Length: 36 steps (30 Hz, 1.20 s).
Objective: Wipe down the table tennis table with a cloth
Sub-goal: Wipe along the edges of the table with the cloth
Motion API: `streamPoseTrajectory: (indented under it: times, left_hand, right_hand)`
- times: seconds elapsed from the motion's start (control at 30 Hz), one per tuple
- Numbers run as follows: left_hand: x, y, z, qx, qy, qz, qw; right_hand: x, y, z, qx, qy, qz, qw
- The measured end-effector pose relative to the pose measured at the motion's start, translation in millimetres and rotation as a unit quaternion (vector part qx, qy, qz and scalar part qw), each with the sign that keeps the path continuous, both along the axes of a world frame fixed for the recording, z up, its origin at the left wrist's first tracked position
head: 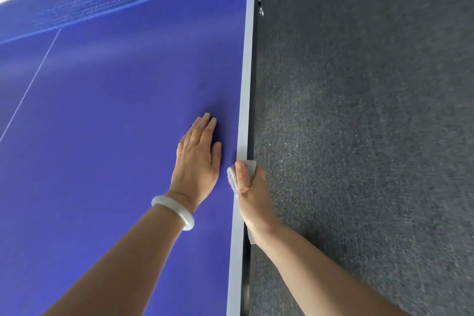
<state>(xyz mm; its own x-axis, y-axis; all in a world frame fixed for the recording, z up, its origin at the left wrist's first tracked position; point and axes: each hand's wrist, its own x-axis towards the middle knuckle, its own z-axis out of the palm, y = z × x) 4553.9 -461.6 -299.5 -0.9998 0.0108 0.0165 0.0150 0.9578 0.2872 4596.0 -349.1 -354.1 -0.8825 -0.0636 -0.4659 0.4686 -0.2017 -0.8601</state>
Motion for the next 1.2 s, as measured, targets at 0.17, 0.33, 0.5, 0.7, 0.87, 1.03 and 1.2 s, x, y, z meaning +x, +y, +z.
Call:
streamPoseTrajectory:
  times: [0.17, 0.33, 0.5, 0.7, 0.87, 1.03, 1.2]
  left_hand:
    - [-69.7, 1.9, 1.9, -0.009, 0.009, -0.026, 1.000]
    - [-113.4, -2.8, 5.3, -0.005, 0.001, -0.023, 1.000]
    - [-152.4, 2.1, 4.3, -0.019, -0.007, -0.039, 0.999]
    - [-200.1, 20.2, 0.2, 0.002, -0.005, -0.027, 1.000]
    - [-260.2, 32.0, -3.4, 0.011, 0.005, -0.016, 1.000]
    - [-278.2, 31.0, -12.9, 0.016, 0.038, 0.043, 0.998]
    - [-276.4, 31.8, -14.7, 0.026, 0.041, 0.041, 0.998]
  right_hand:
    - [-45.9, -2.0, -3.8, 0.037, 0.003, -0.022, 0.999]
    - [-104.2, -2.2, -5.3, 0.055, -0.024, -0.027, 0.998]
    - [-171.8, -1.7, 5.4, 0.054, -0.034, -0.038, 0.997]
    - [-246.3, 0.8, 11.7, 0.068, -0.031, -0.027, 0.997]
    - [-298.1, 3.7, 10.4, 0.089, -0.031, -0.011, 0.995]
    - [-353.4, 5.2, 10.9, 0.112, -0.021, 0.002, 0.994]
    - [-430.5, 9.3, 24.5, 0.144, -0.025, 0.024, 0.989]
